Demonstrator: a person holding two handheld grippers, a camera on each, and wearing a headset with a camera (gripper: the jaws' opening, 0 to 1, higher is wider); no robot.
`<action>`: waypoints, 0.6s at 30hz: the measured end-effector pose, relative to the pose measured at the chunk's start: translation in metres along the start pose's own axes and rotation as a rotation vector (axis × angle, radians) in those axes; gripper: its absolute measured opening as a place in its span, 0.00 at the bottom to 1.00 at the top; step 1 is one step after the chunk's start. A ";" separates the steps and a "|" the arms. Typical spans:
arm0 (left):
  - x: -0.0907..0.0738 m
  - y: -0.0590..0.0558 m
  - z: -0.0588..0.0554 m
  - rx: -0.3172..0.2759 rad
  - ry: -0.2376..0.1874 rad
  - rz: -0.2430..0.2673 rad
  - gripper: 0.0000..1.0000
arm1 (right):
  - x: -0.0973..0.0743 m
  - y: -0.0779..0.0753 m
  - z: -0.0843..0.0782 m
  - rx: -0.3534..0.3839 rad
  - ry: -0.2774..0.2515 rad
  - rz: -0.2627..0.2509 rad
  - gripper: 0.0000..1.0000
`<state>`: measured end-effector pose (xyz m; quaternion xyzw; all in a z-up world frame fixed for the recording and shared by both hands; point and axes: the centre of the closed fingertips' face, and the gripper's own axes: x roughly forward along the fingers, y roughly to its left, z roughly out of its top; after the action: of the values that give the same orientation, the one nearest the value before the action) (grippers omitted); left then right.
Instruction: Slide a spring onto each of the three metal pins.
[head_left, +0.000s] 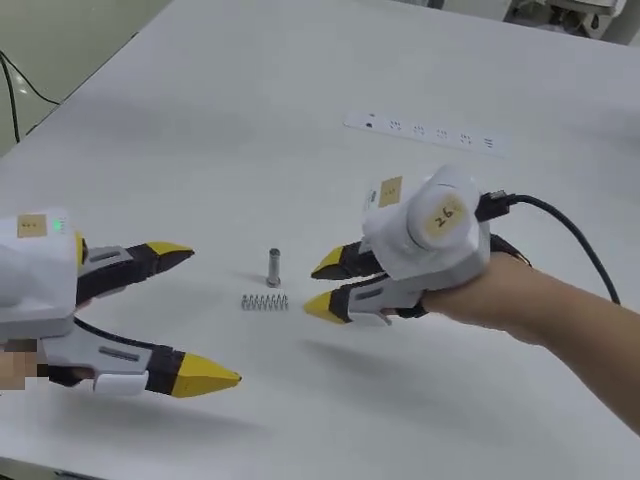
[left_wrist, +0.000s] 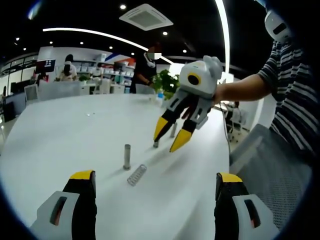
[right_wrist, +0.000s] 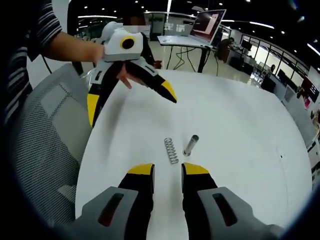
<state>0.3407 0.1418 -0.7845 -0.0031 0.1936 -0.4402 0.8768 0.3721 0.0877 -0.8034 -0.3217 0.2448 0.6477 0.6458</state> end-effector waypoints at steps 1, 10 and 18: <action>0.000 0.000 0.000 -0.001 -0.001 0.000 0.97 | 0.001 0.000 0.000 -0.005 0.005 0.001 0.19; -0.002 0.000 -0.002 -0.002 0.006 0.003 0.97 | 0.017 -0.001 0.003 -0.020 0.026 0.024 0.19; -0.002 0.002 -0.001 0.002 -0.001 0.011 0.97 | 0.034 0.001 0.005 0.029 0.011 0.040 0.18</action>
<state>0.3408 0.1449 -0.7845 -0.0012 0.1927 -0.4358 0.8792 0.3722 0.1146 -0.8247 -0.3108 0.2638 0.6551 0.6361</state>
